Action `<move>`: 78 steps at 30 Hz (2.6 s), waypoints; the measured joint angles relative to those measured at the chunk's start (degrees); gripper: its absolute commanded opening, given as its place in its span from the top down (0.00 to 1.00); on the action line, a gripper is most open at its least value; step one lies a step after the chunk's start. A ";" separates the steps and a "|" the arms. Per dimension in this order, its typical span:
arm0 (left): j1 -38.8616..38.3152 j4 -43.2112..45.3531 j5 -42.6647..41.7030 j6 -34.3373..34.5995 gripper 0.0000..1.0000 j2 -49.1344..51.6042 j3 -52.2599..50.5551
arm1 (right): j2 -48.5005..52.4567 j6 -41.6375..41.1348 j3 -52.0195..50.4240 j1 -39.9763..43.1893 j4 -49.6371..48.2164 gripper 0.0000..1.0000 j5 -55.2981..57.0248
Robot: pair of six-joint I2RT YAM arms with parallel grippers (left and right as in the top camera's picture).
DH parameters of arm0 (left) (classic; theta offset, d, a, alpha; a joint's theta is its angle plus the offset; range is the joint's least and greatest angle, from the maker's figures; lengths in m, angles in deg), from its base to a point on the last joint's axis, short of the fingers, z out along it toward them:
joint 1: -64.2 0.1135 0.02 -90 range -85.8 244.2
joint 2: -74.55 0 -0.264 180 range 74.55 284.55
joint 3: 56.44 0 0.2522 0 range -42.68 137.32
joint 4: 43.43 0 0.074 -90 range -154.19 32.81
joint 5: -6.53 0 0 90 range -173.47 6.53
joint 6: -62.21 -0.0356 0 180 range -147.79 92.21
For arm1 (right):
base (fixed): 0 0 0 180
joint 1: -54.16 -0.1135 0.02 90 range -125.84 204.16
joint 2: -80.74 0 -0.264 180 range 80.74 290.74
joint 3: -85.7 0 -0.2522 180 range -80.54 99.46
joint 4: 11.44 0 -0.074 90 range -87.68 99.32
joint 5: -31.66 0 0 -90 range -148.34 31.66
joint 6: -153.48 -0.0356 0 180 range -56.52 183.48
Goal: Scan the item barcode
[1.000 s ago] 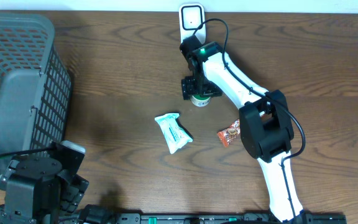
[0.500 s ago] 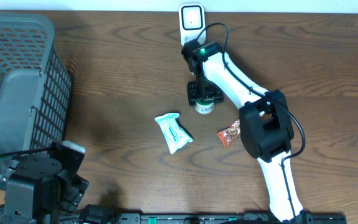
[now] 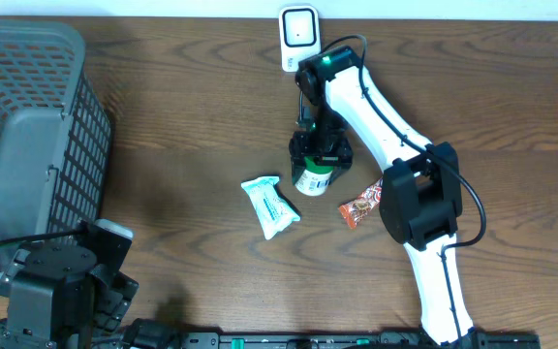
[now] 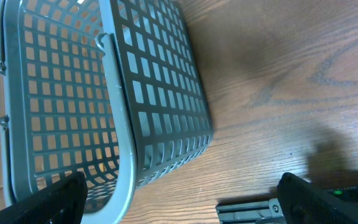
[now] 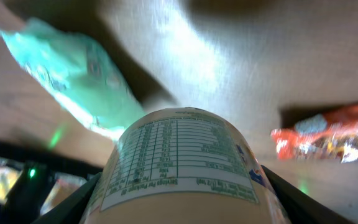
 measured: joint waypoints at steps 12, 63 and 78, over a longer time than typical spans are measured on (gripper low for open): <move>0.00 0.00 0.00 0.00 0.02 0.00 0.00 | 0.00 2.58 0.00 0.33 1.16 0.41 -6.64; 0.00 0.07 0.02 0.00 0.02 0.00 0.00 | -2.21 15.74 0.13 0.24 -78.68 0.39 30.99; 0.00 0.00 -0.02 0.00 0.02 0.00 0.00 | 7.76 21.31 0.02 0.46 -98.73 0.40 40.33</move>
